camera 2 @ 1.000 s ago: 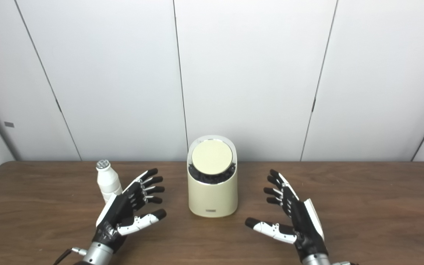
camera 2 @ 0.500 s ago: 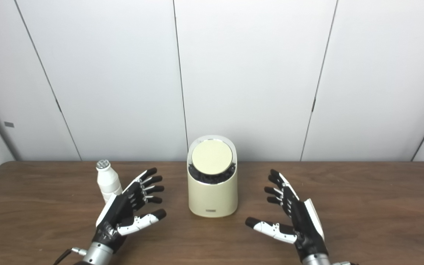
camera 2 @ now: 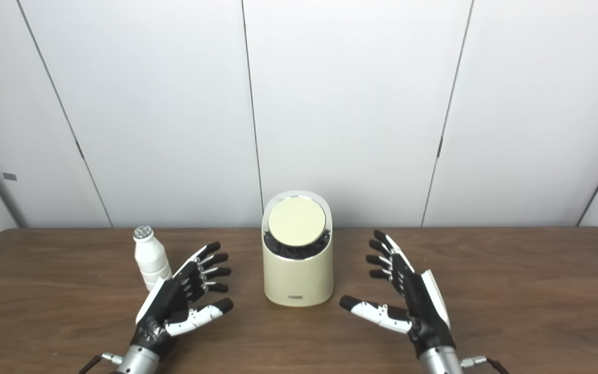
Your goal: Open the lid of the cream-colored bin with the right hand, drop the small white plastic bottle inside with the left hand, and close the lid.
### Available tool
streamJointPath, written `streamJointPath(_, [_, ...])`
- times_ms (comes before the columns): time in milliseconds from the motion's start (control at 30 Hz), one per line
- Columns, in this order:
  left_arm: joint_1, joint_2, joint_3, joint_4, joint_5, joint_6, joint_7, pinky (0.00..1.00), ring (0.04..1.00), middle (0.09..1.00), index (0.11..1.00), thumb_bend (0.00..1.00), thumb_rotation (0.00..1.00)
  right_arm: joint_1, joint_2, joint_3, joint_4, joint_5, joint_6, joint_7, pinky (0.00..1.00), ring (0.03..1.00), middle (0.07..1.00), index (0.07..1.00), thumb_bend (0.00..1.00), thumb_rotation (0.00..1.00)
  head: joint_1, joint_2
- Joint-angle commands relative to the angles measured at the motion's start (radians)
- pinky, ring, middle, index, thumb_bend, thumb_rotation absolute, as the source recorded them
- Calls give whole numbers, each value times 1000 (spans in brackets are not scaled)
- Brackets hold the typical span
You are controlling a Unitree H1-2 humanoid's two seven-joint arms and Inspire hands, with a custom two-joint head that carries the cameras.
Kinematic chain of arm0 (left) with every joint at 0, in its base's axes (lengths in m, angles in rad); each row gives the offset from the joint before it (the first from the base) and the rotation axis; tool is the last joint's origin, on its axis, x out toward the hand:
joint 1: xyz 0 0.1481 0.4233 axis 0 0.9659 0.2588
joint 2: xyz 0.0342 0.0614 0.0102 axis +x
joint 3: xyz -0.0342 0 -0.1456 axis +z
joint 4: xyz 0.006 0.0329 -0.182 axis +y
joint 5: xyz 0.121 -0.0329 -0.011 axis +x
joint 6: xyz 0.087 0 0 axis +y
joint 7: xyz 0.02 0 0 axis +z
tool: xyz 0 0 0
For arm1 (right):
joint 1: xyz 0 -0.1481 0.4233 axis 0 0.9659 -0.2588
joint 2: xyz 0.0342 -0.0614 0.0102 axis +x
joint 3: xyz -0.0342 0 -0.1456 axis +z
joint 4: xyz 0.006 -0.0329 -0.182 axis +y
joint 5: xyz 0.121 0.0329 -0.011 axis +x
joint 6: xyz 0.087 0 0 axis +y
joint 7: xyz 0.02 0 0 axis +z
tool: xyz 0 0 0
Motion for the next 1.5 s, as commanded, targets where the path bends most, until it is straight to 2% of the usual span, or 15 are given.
streamJointPath(0, [-45, 11, 7, -8, -6, -55, 1, 670, 791, 867, 932, 781, 233, -84, -5, 4, -50, -51, 26, -18, 737, 836, 886, 911, 773, 396, -1, 0])
streamJointPath(133, [-53, 6, 7, 13, -3, -72, 4, 668, 786, 862, 929, 785, 232, -172, -20, 11, -37, -79, 94, 9, 708, 858, 895, 908, 778, 361, 0, -6])
streamJointPath(200, [-55, 4, 7, 18, -3, -75, 5, 669, 787, 862, 930, 783, 230, -206, -38, 23, -29, -89, 112, 30, 693, 858, 905, 918, 788, 362, 3, -6])
streamJointPath(300, [-58, 0, 6, 24, -7, -79, 4, 666, 786, 862, 929, 777, 221, -265, -62, 44, -13, -113, 130, 49, 707, 847, 903, 916, 790, 309, 8, -5])
streamJointPath(433, [-59, -1, 3, 26, -5, -78, 2, 673, 784, 863, 933, 780, 222, -318, -73, 57, 0, -134, 163, 54, 708, 849, 911, 912, 808, 284, 12, -2])
streamJointPath(567, [-56, -6, 2, 17, -5, -67, 4, 676, 785, 863, 934, 791, 227, -368, -80, 76, 8, -180, 213, 56, 711, 852, 914, 920, 818, 344, 15, -1])
streamJointPath(700, [-60, -7, 3, 25, -5, -75, 3, 675, 786, 861, 931, 794, 223, -409, -84, 95, 30, -215, 250, 65, 714, 868, 918, 927, 822, 363, 16, -1])
streamJointPath(800, [-61, -8, 2, 27, -5, -79, 2, 677, 788, 862, 931, 801, 227, -436, -82, 113, 37, -244, 304, 81, 770, 907, 938, 940, 816, 380, 16, 0])
streamJointPath(933, [-60, -10, 1, 20, -8, -73, 2, 677, 790, 863, 932, 785, 212, -456, -66, 123, 81, -271, 264, 31, 654, 813, 882, 895, 853, 330, 21, 2])
streamJointPath(1200, [-57, -15, 1, 8, 6, -63, 13, 675, 787, 860, 932, 807, 243, -468, -65, 158, 111, -288, 265, 44, 674, 830, 876, 891, 906, 312, 28, 7])
streamJointPath(1267, [-54, -15, -2, -2, 4, -60, 10, 677, 783, 857, 930, 795, 237, -466, -79, 174, 118, -296, 250, 52, 665, 828, 884, 900, 965, 395, 28, 8])
streamJointPath(1367, [-52, -17, -3, -16, -8, -52, 4, 678, 783, 855, 929, 799, 238, -465, -87, 188, 124, -300, 238, 52, 649, 819, 884, 900, 996, 431, 29, 12])
streamJointPath(1467, [-47, -20, -5, -30, -13, -40, 0, 680, 787, 855, 925, 793, 215, -468, -88, 200, 127, -315, 248, 53, 647, 824, 887, 894, 956, 332, 29, 13])
